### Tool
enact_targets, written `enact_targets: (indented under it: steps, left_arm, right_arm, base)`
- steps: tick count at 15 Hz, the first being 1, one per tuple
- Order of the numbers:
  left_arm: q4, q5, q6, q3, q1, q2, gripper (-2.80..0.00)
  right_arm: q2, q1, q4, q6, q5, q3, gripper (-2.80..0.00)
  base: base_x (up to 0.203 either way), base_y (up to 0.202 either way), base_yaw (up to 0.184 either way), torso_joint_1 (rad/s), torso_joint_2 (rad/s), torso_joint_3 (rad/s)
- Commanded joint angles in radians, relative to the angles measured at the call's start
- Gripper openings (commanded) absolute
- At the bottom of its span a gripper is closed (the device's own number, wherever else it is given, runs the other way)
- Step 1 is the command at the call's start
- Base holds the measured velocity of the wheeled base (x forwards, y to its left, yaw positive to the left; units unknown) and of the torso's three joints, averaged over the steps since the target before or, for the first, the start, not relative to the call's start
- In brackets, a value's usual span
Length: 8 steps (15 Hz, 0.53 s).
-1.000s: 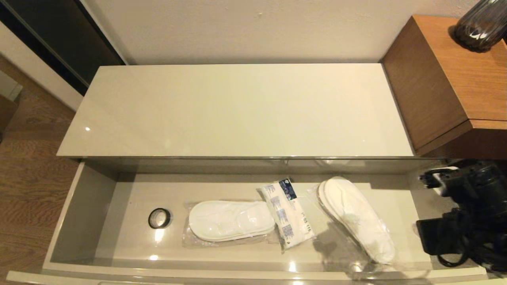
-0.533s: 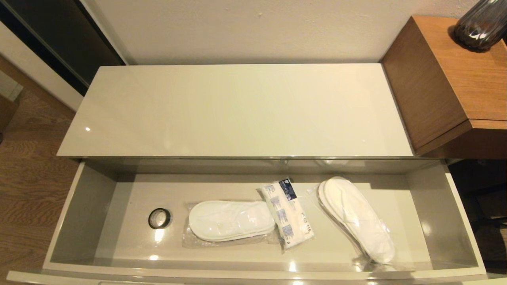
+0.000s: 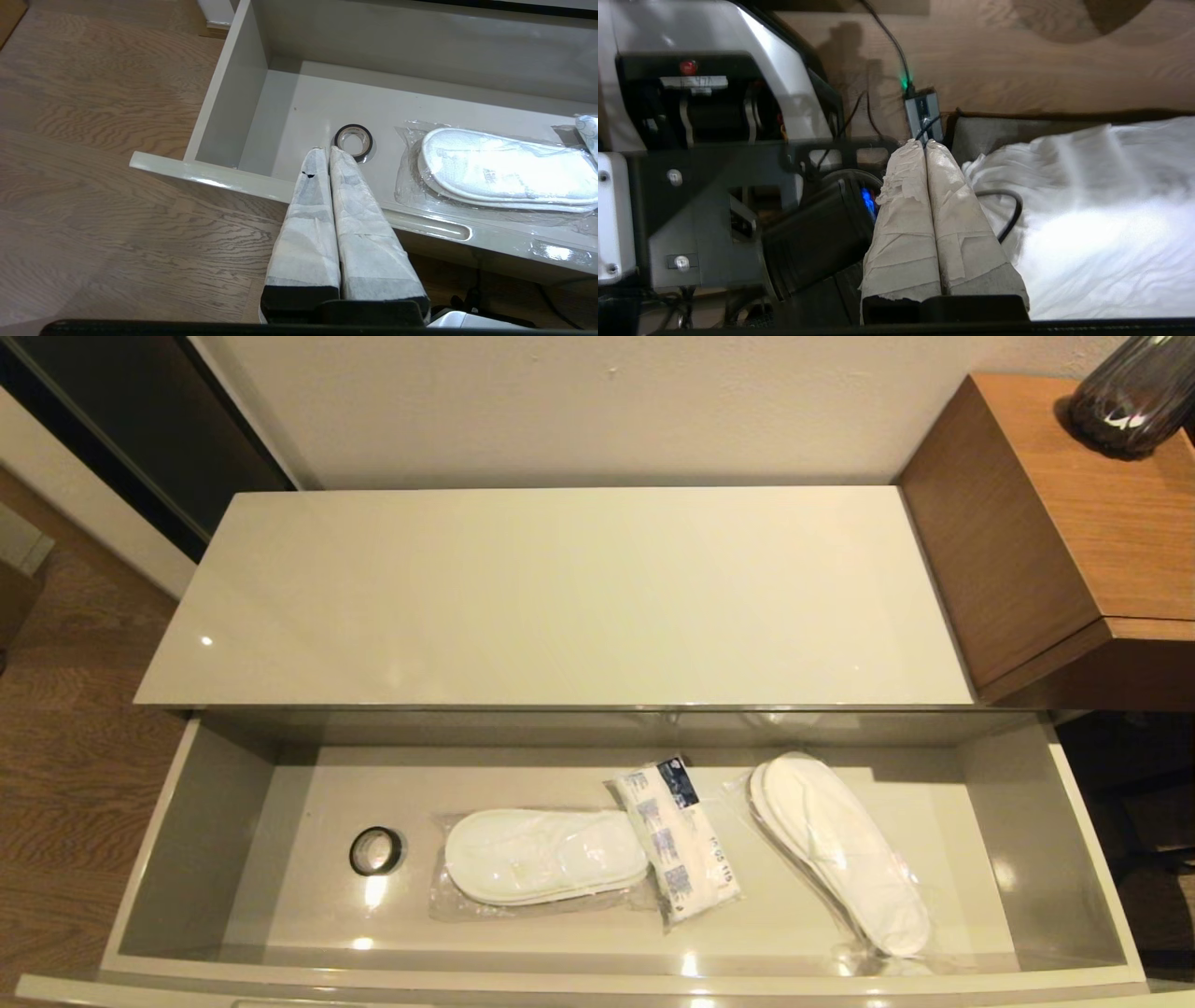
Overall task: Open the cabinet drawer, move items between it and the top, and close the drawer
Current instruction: Close the drawer
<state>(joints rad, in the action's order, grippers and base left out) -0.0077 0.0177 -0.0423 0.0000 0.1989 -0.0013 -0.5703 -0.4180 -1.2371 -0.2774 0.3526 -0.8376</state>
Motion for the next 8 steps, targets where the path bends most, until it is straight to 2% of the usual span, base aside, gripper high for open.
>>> enact_targets:
  steps: [1, 3, 6, 8]
  left_arm:
    - [-0.001, 0.001, -0.001, 0.002, 0.000, -0.039, -2.80]
    - [0.000, 0.001, -0.001, 0.002, 0.000, -0.039, -2.80]
    - [-0.001, 0.001, -0.001, 0.002, 0.000, -0.039, -2.80]
    - [0.000, 0.001, -0.001, 0.002, 0.000, -0.039, -2.80]
  right_arm:
    - [0.043, 0.007, 0.013, -0.014, -0.008, 0.055, -2.80]
    - [-0.011, 0.013, 0.131, -0.059, -0.021, 0.138, -2.80]
    - [-0.175, 0.014, 0.305, -0.142, -0.118, 0.226, -2.80]
    - [-0.305, 0.013, 0.454, -0.197, -0.153, 0.274, -2.80]
  base:
    - [0.000, 0.000, 0.000, 0.000, 0.00, 0.000]
    - [0.000, 0.000, 0.000, 0.000, 0.00, 0.000]
    - [0.000, 0.000, 0.000, 0.000, 0.00, 0.000]
    - [0.000, 0.000, 0.000, 0.000, 0.00, 0.000]
